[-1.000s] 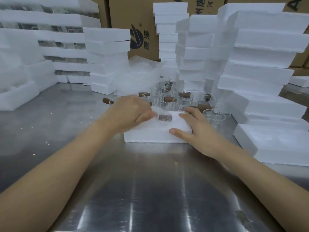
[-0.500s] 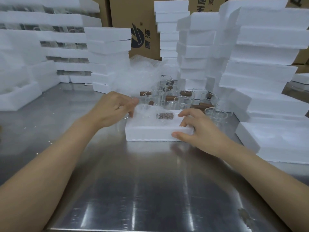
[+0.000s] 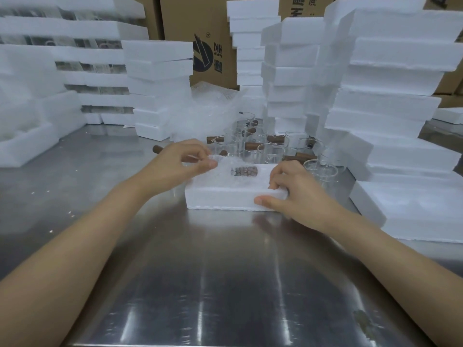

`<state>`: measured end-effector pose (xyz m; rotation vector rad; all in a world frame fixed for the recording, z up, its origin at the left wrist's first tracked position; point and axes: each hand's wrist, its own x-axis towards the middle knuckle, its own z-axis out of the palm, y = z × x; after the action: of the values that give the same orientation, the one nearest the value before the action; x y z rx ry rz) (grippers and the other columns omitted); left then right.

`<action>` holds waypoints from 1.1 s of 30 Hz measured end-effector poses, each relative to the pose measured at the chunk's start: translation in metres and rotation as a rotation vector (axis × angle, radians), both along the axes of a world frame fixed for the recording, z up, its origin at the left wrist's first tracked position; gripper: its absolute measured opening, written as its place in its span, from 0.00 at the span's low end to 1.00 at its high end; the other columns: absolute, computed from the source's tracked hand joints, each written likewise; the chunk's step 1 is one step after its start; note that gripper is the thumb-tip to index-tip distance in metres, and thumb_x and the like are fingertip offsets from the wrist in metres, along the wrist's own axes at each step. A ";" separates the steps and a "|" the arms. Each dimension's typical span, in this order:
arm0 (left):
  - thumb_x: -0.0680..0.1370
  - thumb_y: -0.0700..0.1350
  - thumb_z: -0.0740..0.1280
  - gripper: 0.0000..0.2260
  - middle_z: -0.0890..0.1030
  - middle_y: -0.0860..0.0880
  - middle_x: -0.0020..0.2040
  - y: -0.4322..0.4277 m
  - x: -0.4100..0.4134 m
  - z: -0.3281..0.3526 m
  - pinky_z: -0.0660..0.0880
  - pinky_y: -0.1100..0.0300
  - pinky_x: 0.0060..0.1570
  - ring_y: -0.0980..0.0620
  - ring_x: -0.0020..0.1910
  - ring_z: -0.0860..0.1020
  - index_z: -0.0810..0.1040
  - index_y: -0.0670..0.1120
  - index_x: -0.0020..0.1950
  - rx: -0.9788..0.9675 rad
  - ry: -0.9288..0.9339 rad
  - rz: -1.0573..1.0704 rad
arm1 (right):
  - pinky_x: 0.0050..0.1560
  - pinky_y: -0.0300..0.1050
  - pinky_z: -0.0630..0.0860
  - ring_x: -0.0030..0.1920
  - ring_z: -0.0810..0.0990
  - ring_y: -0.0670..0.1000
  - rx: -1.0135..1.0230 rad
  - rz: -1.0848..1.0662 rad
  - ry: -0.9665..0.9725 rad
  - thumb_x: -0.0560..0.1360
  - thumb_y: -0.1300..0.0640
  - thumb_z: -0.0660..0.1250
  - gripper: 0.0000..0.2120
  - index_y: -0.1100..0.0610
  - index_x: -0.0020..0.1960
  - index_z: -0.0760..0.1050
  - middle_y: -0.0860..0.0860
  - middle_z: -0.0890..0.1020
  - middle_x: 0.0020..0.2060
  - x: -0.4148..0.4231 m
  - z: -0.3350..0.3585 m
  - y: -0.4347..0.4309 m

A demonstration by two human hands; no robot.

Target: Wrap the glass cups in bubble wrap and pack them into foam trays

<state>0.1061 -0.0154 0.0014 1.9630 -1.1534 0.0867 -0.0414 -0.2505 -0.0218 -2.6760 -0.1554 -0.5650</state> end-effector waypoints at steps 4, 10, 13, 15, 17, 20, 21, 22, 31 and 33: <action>0.72 0.52 0.69 0.16 0.77 0.43 0.46 -0.006 0.005 -0.004 0.69 0.63 0.47 0.47 0.45 0.76 0.79 0.37 0.37 0.034 -0.064 0.020 | 0.50 0.35 0.60 0.52 0.63 0.44 -0.001 0.008 -0.004 0.70 0.44 0.73 0.15 0.51 0.38 0.70 0.45 0.71 0.43 0.000 0.000 0.001; 0.63 0.68 0.66 0.18 0.69 0.55 0.35 -0.009 0.003 -0.002 0.64 0.64 0.36 0.51 0.35 0.71 0.71 0.56 0.25 0.040 -0.105 0.120 | 0.52 0.42 0.65 0.51 0.63 0.43 0.009 0.005 -0.017 0.69 0.42 0.72 0.15 0.50 0.39 0.71 0.40 0.69 0.40 0.002 -0.002 -0.001; 0.63 0.70 0.64 0.20 0.68 0.55 0.36 -0.010 0.004 -0.003 0.65 0.59 0.38 0.50 0.36 0.72 0.73 0.54 0.27 0.056 -0.120 0.137 | 0.52 0.45 0.68 0.51 0.62 0.42 0.008 0.002 -0.009 0.70 0.42 0.71 0.14 0.49 0.39 0.70 0.39 0.69 0.41 0.003 -0.002 -0.001; 0.62 0.72 0.63 0.22 0.69 0.54 0.35 -0.010 0.006 -0.004 0.65 0.58 0.38 0.50 0.36 0.72 0.74 0.52 0.29 0.058 -0.139 0.157 | 0.53 0.45 0.68 0.51 0.62 0.41 0.010 0.000 -0.012 0.70 0.41 0.71 0.14 0.49 0.39 0.70 0.38 0.69 0.41 0.003 -0.001 -0.001; 0.62 0.74 0.62 0.26 0.69 0.54 0.35 -0.011 0.006 -0.005 0.64 0.57 0.38 0.50 0.35 0.72 0.74 0.50 0.29 0.053 -0.168 0.182 | 0.53 0.45 0.68 0.51 0.62 0.41 0.017 -0.003 -0.015 0.69 0.42 0.71 0.14 0.49 0.39 0.71 0.38 0.69 0.40 0.002 -0.001 -0.001; 0.64 0.74 0.63 0.26 0.69 0.53 0.34 -0.015 0.005 -0.006 0.65 0.55 0.38 0.50 0.34 0.72 0.71 0.51 0.26 0.057 -0.205 0.222 | 0.54 0.45 0.68 0.53 0.64 0.44 0.009 -0.007 -0.021 0.70 0.43 0.72 0.14 0.50 0.39 0.71 0.39 0.69 0.40 0.002 0.000 0.002; 0.64 0.73 0.61 0.24 0.69 0.53 0.33 -0.016 0.005 -0.006 0.66 0.54 0.38 0.50 0.34 0.71 0.70 0.53 0.25 0.055 -0.223 0.242 | 0.54 0.44 0.67 0.53 0.65 0.45 -0.002 -0.005 -0.015 0.70 0.43 0.72 0.14 0.51 0.39 0.72 0.39 0.69 0.41 0.001 0.000 0.002; 0.65 0.72 0.60 0.22 0.69 0.53 0.33 -0.017 0.004 -0.007 0.66 0.54 0.38 0.52 0.34 0.71 0.69 0.54 0.25 0.052 -0.239 0.260 | 0.53 0.43 0.67 0.54 0.66 0.46 -0.021 0.003 -0.006 0.70 0.42 0.71 0.14 0.51 0.40 0.73 0.40 0.69 0.42 0.000 0.001 0.001; 0.71 0.72 0.59 0.14 0.76 0.62 0.62 -0.011 -0.001 0.002 0.71 0.64 0.56 0.66 0.56 0.75 0.78 0.66 0.38 -0.077 -0.152 0.200 | 0.52 0.41 0.66 0.55 0.73 0.50 0.026 -0.229 -0.253 0.81 0.52 0.57 0.14 0.58 0.51 0.79 0.47 0.72 0.50 -0.008 0.034 -0.035; 0.74 0.68 0.61 0.10 0.75 0.62 0.64 -0.008 -0.003 0.002 0.67 0.72 0.59 0.72 0.58 0.72 0.77 0.67 0.49 -0.075 -0.102 0.112 | 0.49 0.46 0.71 0.55 0.74 0.52 -0.010 -0.316 -0.243 0.79 0.56 0.61 0.09 0.58 0.50 0.80 0.49 0.74 0.51 -0.010 0.034 -0.042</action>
<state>0.1036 -0.0237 0.0030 1.9741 -1.0883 0.2875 -0.0513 -0.2929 0.0120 -2.6496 0.2027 -0.9895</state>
